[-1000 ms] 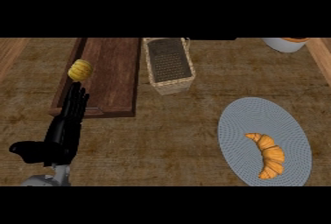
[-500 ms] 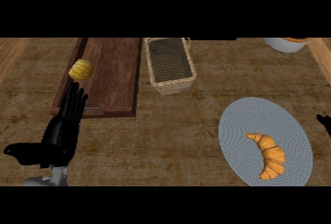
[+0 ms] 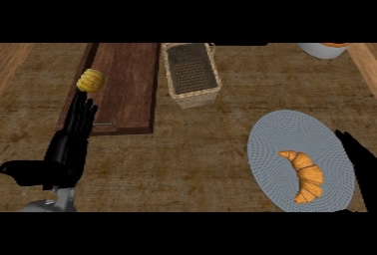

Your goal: Pick the croissant from the placemat and place it in the basket

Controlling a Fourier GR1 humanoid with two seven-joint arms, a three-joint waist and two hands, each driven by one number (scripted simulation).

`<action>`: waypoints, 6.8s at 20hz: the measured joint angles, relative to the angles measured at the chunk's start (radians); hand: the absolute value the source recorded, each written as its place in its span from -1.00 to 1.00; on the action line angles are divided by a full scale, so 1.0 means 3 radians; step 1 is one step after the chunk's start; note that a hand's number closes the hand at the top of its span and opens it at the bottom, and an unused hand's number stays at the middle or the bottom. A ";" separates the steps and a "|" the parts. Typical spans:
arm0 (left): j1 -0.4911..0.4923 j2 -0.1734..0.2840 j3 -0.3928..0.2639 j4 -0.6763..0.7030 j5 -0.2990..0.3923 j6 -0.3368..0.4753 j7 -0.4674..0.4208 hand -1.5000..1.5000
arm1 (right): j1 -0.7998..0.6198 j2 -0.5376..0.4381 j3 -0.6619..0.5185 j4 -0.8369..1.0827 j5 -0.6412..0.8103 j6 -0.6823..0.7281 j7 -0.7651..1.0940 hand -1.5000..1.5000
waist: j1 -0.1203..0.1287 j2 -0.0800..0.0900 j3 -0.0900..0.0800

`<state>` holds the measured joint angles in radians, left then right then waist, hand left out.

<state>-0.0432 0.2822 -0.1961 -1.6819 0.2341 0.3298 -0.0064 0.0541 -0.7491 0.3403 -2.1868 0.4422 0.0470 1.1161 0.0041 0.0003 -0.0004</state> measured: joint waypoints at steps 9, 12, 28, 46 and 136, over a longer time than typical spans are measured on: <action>0.0049 -0.0088 0.0078 0.0026 -0.0087 -0.0110 -0.0025 0.00 | 0.0060 0.0413 0.0068 0.0289 0.0501 0.0047 -0.0153 -1.00 | -0.0011 -0.0002 0.0001; 0.0089 -0.0120 0.0122 0.0034 -0.0107 -0.0164 -0.0052 0.00 | 0.0064 0.0565 0.0055 0.0350 0.0668 0.0071 -0.0179 -1.00 | -0.0012 -0.0002 0.0001; 0.0106 -0.0363 0.0226 0.0045 -0.0344 -0.0299 -0.0050 0.00 | 0.0159 0.1131 -0.0195 0.0925 0.1050 0.0221 -0.0542 -1.00 | -0.0016 -0.0003 0.0001; 0.0061 -0.0526 0.0454 0.0073 -0.0474 -0.0536 0.0053 0.00 | 0.0070 0.1540 -0.0567 0.1527 0.1288 0.0312 -0.1109 -1.00 | -0.0016 -0.0002 0.0002; 0.0114 -0.0707 0.0580 -0.0011 -0.0654 -0.0706 0.0087 0.00 | -0.4012 0.2319 0.0558 0.3314 0.0788 -0.0604 -0.0604 1.00 | 0.0008 -0.0001 0.0000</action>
<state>-0.0089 0.0703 -0.0223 -1.6852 0.0381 0.1180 0.0196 -1.1494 -0.0535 0.5078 -1.1925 0.6785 -0.1342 0.9351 0.0066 0.0001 -0.0003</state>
